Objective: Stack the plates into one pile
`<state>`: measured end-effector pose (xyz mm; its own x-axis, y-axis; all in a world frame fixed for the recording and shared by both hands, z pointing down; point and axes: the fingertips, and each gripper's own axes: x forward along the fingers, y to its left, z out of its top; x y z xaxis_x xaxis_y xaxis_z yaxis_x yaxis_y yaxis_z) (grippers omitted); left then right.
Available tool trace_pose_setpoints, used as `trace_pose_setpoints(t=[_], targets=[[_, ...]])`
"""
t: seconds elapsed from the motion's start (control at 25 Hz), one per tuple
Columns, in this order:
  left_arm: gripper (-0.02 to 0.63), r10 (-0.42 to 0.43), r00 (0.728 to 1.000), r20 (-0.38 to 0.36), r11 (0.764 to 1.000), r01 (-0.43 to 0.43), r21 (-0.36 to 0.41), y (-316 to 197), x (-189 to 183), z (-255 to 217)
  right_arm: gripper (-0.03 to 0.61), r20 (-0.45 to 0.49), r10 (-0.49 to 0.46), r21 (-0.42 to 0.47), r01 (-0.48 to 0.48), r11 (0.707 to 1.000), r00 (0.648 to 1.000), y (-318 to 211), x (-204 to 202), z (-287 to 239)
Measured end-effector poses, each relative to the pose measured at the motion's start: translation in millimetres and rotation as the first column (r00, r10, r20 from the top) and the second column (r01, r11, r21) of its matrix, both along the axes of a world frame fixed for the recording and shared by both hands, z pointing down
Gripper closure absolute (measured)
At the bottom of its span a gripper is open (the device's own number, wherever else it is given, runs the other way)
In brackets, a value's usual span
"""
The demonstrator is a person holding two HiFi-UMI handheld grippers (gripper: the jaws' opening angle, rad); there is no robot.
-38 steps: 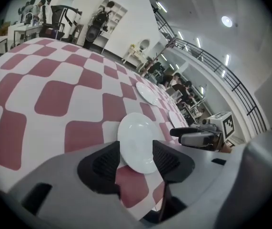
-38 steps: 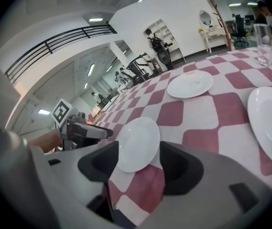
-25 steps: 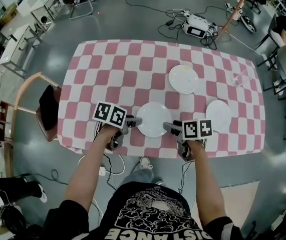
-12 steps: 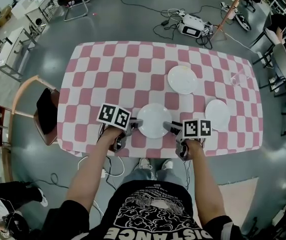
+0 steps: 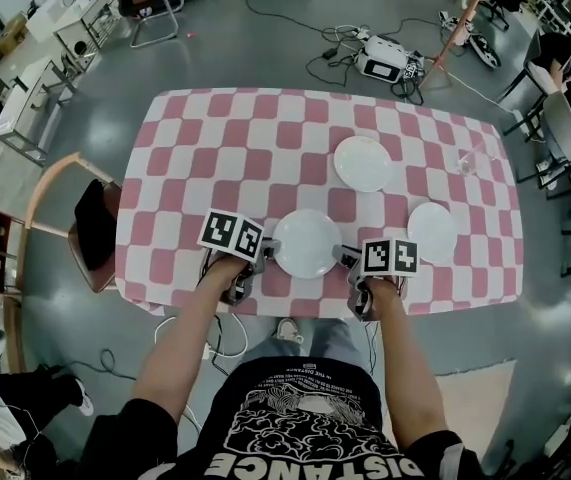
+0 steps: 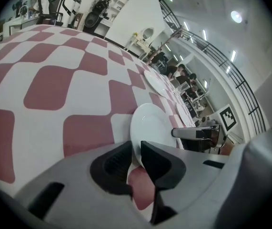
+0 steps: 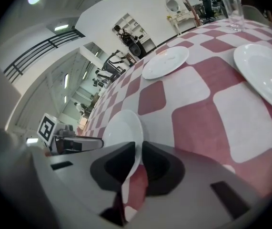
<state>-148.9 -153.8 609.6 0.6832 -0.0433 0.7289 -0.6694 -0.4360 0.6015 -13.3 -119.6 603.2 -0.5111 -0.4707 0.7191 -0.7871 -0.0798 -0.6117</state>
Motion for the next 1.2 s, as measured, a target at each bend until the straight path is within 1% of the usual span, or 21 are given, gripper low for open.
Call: trace_pose_setpoints(t=[0.16,0.48,0.68,1.2], targets=[[0.561,-0.037,0.999,-0.012,0.999,0.037,-0.001,-2.1,-0.9,-5.3,0.541,0.065,0.019,0.018,-0.02,1.0,0.998,-4.3,0.6,-11.8],[0.565,-0.066,0.997,-0.042,0.997,0.068,0.037,-18.5,14.6,-28.4,0.541,0.047,0.002,0.08,-0.006,0.997,0.999,-22.3,16.5,-36.4],[0.565,-0.077,0.995,-0.057,0.995,0.081,0.06,-28.4,29.8,-41.1,0.543,0.054,0.002,0.103,-0.008,0.995,0.999,-32.6,31.9,-49.8],[0.566,-0.096,0.992,-0.085,0.99,0.105,0.098,-60.8,93.0,-61.8,0.54,0.032,0.007,0.138,-0.011,0.99,0.999,-65.5,95.1,-68.1]])
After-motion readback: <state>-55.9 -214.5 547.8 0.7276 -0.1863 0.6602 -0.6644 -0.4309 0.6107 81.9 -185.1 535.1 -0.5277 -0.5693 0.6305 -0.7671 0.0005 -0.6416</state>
